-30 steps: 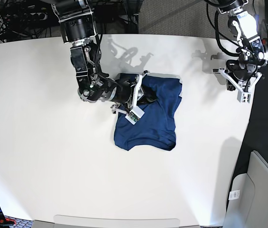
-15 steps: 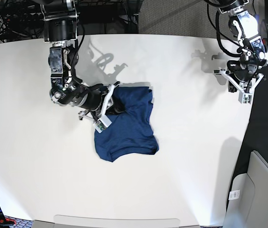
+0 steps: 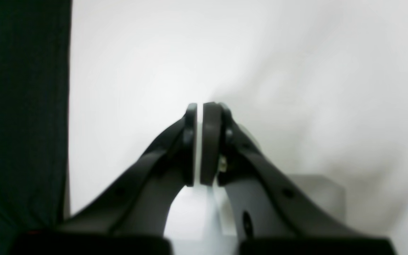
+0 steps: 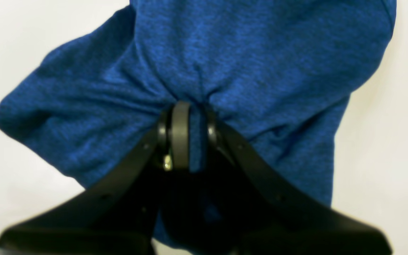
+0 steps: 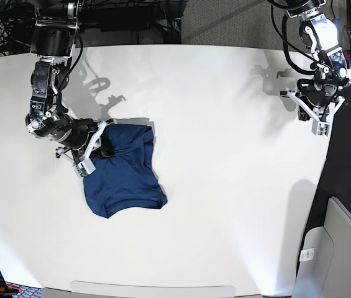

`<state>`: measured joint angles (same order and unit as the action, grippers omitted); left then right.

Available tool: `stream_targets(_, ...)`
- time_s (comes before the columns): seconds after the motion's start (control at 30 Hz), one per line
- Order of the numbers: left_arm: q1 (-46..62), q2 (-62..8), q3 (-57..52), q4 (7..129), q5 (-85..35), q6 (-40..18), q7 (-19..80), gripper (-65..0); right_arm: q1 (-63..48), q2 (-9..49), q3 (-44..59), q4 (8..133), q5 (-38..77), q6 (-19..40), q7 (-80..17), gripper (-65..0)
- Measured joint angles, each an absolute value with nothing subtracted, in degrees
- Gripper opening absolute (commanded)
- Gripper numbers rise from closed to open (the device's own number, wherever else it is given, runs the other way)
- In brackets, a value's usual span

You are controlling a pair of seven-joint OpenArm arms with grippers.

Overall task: Fold the T-shirt properly
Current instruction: 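Slide the folded shirt further with the right gripper and smooth it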

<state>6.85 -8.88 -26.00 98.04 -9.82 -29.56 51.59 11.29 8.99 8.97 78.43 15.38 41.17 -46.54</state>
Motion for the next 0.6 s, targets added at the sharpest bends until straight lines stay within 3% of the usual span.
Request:
stream_targets(0.3,6.9,-8.9,-26.0,98.0,-9.8,-29.5,51.6,-63.7,11.3,11.5,13.8,78.3,14.8,40.9,-47.1,-60.5)
stream_targets(0.6,6.9,-8.7,-26.0,99.0,-9.8,-29.5,51.8,-63.7,13.0,7.4,13.8,78.3,12.2,39.6,-48.3,-60.5)
